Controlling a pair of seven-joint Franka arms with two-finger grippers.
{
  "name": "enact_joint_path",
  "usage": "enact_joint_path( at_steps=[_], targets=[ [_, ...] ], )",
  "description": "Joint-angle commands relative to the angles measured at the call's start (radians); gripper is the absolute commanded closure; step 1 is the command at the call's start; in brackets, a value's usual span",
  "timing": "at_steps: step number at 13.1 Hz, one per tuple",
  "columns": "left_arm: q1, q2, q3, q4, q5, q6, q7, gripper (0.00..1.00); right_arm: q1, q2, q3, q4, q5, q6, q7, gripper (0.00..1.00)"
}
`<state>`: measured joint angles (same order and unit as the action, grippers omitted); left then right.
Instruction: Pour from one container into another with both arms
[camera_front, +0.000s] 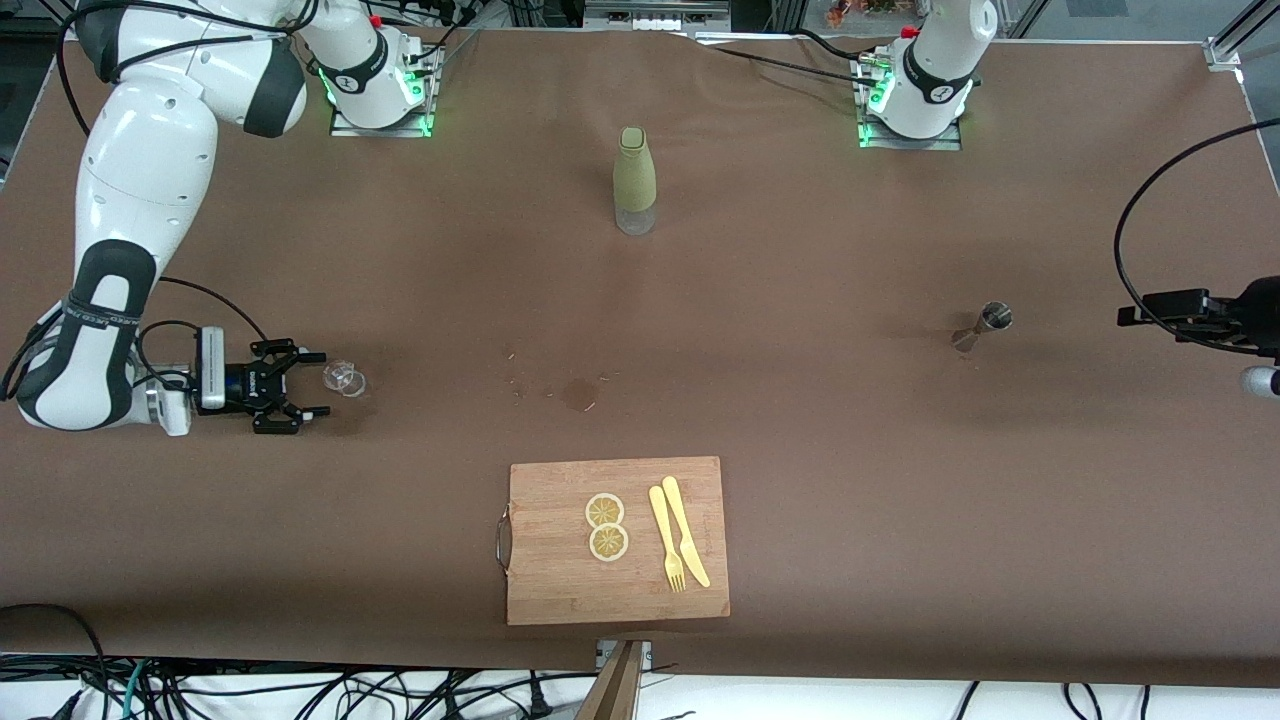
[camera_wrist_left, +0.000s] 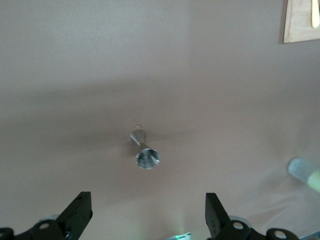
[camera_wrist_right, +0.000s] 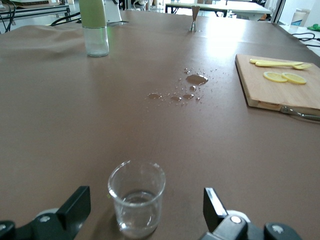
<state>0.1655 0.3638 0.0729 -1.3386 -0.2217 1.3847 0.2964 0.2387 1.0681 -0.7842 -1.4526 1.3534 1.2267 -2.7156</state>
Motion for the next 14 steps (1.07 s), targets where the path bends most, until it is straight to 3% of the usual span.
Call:
enact_joint_path(
  at_steps=[1,3,6,11,14],
  targets=[
    [-0.043,-0.115,-0.053,-0.043,0.120,-0.019,-0.161,0.00,-0.009,0.004,-0.010,0.017,-0.034,-0.030,-0.033,0.00],
    [-0.043,-0.166,-0.120,-0.043,0.171,-0.053,-0.271,0.00,-0.009,0.006,-0.010,0.017,-0.036,-0.029,-0.033,0.00],
    [-0.066,-0.226,-0.122,-0.053,0.171,-0.093,-0.370,0.00,-0.009,0.024,-0.007,0.003,-0.027,0.000,-0.058,0.00],
    [-0.087,-0.270,-0.123,-0.053,0.194,-0.104,-0.373,0.00,-0.007,0.032,0.000,-0.008,-0.027,0.022,-0.136,0.01],
    [-0.087,-0.299,-0.131,-0.060,0.180,-0.102,-0.388,0.00,-0.007,0.032,0.000,-0.012,-0.027,0.060,-0.067,0.00]
  ],
)
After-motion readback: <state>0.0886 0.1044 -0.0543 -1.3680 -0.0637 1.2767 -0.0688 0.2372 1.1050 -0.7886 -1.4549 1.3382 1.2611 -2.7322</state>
